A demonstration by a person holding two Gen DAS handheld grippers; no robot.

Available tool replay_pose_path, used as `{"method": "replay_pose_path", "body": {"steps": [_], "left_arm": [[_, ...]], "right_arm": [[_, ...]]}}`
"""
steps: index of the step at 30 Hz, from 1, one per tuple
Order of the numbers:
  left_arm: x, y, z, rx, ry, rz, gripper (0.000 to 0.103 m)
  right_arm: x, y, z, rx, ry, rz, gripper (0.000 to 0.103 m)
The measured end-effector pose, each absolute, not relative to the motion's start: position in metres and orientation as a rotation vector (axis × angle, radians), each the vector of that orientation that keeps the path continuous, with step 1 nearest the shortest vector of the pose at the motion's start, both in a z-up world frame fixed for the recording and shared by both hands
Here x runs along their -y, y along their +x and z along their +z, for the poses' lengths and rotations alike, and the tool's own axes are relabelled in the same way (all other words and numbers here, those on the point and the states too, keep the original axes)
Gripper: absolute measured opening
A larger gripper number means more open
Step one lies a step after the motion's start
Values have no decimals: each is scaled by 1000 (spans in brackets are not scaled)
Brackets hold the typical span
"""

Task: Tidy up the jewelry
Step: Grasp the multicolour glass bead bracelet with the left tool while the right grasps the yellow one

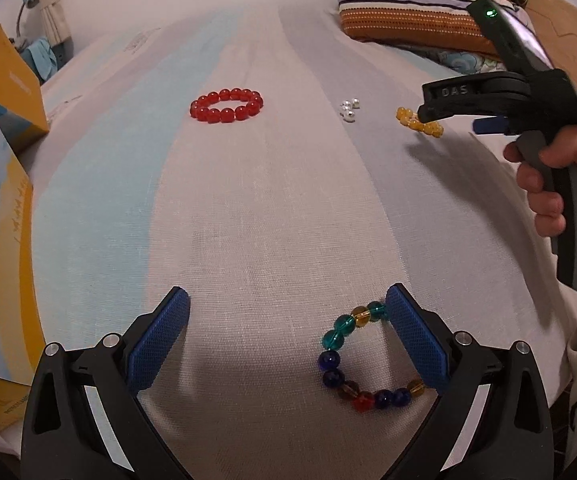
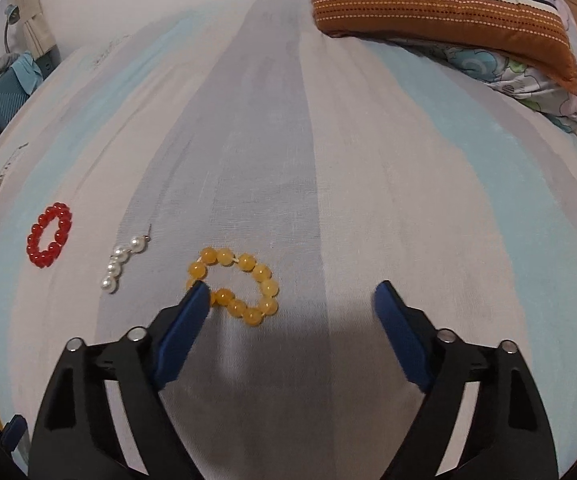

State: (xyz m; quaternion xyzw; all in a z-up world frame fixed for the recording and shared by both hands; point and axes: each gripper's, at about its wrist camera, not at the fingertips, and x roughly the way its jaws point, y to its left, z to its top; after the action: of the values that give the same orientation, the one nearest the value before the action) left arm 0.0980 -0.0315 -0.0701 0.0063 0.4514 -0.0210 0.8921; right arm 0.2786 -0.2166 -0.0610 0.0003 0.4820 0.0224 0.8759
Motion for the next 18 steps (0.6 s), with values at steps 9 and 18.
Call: {"method": "replay_pose_path", "body": {"steps": [9,18], "left_arm": [[31,88,-69,-946,13,-61,82],[32,83,-73,-955,40,-48,73]], "right_arm": [[210,286,-66,-1007,-2,55,57],[211,290,-68,-1006,4,64,44]]}}
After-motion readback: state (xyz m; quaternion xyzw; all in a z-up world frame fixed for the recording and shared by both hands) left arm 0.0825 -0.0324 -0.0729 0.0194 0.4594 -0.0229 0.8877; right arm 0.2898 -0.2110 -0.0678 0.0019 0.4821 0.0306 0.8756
